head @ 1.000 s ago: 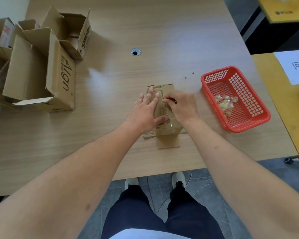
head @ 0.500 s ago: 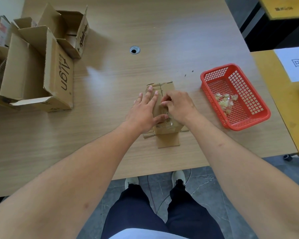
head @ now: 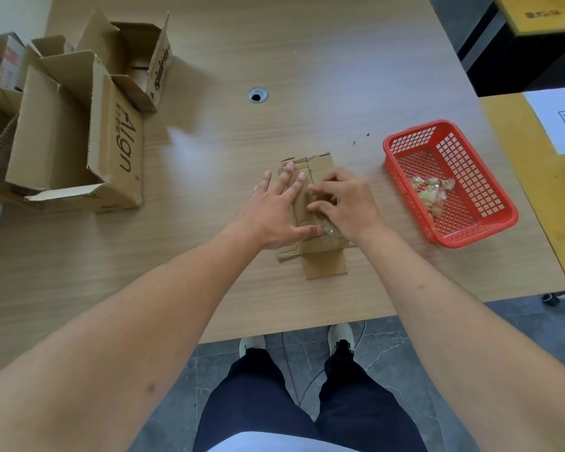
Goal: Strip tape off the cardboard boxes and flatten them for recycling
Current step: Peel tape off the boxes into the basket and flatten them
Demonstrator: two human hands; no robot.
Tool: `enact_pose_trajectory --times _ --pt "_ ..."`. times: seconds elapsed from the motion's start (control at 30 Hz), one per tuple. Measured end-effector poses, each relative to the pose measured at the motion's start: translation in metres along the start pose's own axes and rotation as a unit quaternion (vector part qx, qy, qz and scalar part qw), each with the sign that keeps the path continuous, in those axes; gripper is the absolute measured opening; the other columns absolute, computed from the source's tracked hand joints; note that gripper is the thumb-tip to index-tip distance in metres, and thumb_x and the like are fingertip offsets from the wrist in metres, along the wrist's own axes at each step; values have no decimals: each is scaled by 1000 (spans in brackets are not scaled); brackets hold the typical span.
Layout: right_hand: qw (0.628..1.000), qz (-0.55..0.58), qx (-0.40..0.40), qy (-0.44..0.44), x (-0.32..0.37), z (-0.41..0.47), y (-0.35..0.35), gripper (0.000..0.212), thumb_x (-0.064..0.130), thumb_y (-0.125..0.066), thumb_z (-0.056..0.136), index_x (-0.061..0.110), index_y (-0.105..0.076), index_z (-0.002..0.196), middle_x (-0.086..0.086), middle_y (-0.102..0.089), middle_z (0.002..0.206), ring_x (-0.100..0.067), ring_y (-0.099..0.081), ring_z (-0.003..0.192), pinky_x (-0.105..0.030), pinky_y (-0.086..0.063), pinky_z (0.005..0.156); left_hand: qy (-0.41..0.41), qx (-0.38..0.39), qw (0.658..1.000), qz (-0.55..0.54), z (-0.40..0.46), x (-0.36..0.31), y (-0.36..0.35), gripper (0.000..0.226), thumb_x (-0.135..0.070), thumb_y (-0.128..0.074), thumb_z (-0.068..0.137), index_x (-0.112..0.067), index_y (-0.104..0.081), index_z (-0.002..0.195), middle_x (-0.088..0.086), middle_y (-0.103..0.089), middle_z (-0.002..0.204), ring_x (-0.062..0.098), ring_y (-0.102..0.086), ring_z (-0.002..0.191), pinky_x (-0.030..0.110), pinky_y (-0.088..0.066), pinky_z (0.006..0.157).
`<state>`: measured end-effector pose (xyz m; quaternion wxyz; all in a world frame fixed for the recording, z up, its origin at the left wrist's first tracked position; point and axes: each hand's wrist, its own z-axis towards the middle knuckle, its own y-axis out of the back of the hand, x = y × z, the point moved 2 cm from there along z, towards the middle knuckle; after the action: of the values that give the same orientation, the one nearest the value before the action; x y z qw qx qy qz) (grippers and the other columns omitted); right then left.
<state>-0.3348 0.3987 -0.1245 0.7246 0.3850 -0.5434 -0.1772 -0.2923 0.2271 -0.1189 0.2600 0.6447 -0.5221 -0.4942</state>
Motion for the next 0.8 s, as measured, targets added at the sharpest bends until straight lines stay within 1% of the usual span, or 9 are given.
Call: enact_pose_trajectory --times 0.1,0.2,0.27,0.33,0.4,0.5,0.57,0.67,0.8 --pt "1000 -12 20 1 4 4 0 20 7 -85 77 15 -83 95 -1 -69 93 -18 -64 82 -33 -54 78 3 -4 1000 3 1 -1 -1 120 -91 -52 72 -36 6 161 -11 20 168 29 12 156 48 -11 127" --pt "999 -20 36 2 10 11 1 19 5 -81 78 17 -81 93 0 -73 90 -16 -65 82 -32 -53 80 8 1 1000 0 2 1 -2 121 -92 -53 70 -38 6 161 -13 21 167 29 12 156 49 -11 127" --pt "998 -24 64 -14 11 14 8 18 5 -79 81 18 -78 94 3 -74 87 -11 -64 81 -25 -52 79 11 3 1000 6 3 2 -1 121 -93 -52 69 -39 7 161 -13 21 167 29 11 156 49 -11 127" --pt "992 -39 112 -48 9 15 15 17 7 -77 83 20 -74 94 8 -69 83 -10 -63 82 -12 -44 71 11 5 1000 6 3 1 -1 122 -94 -52 68 -39 7 161 -14 22 167 29 10 156 49 -12 127" --pt "986 -55 143 -65 8 13 19 16 10 -78 84 22 -73 94 10 -66 81 -12 -62 84 -12 -38 67 12 5 1000 2 2 0 -1 122 -93 -52 69 -38 7 161 -14 23 167 28 10 156 49 -13 126" --pt "990 -52 122 -47 7 8 23 18 19 -83 83 20 -78 100 5 -69 85 -12 -62 83 -20 -45 76 10 10 1000 -7 1 -1 0 122 -91 -54 70 -37 8 161 -14 24 166 27 10 156 49 -14 125" --pt "992 -44 109 -33 6 6 20 23 17 -86 80 18 -80 102 4 -66 87 -12 -60 82 -27 -49 80 11 13 1000 -18 0 -2 1 122 -89 -57 71 -37 7 161 -14 24 166 26 10 157 48 -15 125" --pt "998 -33 60 -5 3 3 9 15 8 -81 84 12 -82 99 0 -64 89 -19 -62 83 -31 -51 76 12 20 1000 -20 1 -2 0 122 -87 -58 72 -37 8 161 -14 26 166 26 9 156 48 -15 125" --pt "999 -51 4 12 2 -3 -2 9 9 -74 88 14 -80 91 -1 -65 89 -28 -62 85 -39 -53 73 19 27 999 -36 0 -1 0 120 -88 -57 72 -41 9 160 -17 27 165 30 10 156 50 -14 126"
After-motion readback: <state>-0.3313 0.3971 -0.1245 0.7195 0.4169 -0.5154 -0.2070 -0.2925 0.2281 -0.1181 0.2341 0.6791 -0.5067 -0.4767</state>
